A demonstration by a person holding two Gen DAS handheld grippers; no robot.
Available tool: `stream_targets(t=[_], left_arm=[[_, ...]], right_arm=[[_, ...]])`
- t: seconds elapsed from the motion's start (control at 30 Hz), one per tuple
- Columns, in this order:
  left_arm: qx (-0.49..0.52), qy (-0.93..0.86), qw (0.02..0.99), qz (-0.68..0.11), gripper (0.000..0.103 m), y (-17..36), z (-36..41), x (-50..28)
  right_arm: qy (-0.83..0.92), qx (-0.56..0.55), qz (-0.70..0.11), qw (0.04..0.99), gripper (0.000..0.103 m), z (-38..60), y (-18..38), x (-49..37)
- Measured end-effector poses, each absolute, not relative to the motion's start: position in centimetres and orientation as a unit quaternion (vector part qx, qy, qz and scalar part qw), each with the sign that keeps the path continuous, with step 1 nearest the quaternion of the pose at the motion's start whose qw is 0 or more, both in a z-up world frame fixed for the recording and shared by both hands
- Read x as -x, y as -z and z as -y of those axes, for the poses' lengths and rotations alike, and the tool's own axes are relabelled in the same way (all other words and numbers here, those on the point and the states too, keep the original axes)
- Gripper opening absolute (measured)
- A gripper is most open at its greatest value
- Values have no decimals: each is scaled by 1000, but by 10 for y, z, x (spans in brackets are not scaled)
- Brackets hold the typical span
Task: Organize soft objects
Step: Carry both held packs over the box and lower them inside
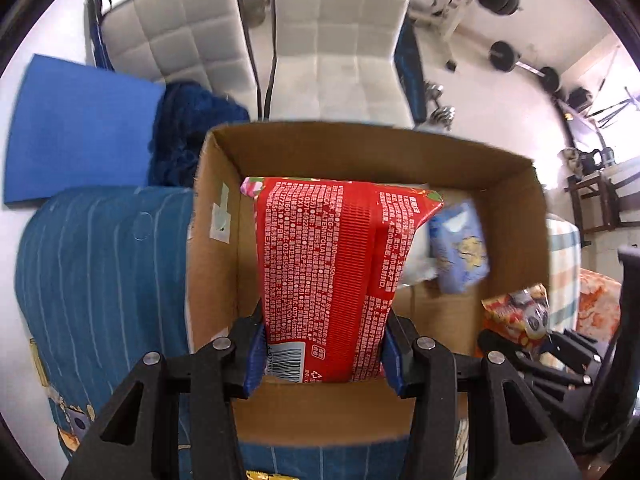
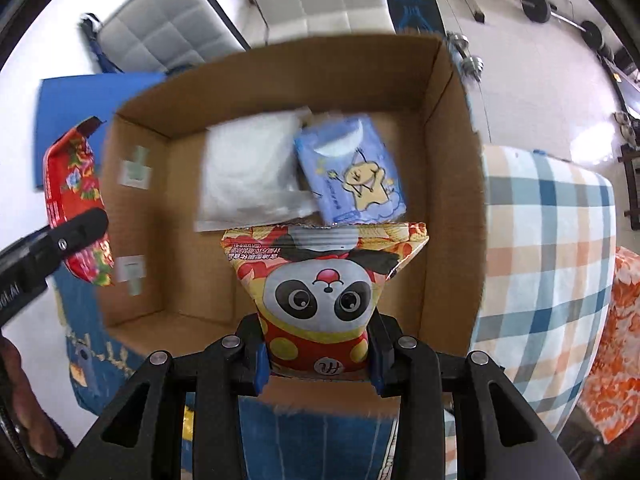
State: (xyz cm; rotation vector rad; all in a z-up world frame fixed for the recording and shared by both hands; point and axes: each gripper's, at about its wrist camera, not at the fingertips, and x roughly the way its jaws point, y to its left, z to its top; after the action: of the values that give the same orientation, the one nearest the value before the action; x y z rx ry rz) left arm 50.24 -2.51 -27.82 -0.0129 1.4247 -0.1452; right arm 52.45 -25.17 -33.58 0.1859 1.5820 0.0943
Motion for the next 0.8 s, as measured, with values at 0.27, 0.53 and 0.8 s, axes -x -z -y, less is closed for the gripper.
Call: stream_targets(t=[0.27, 0.53, 0.8], left_arm=[[0, 52, 713, -699, 45, 346, 25, -541], [-17, 25, 696, -717, 45, 377, 23, -563], [-1, 25, 672, -740, 47, 397, 16, -567]], right_arm=[[-32, -68, -742, 666, 39, 243, 391, -538], [-17, -44, -766, 642, 39, 229, 431, -539], [-16, -41, -775, 630, 41, 229, 449, -537]])
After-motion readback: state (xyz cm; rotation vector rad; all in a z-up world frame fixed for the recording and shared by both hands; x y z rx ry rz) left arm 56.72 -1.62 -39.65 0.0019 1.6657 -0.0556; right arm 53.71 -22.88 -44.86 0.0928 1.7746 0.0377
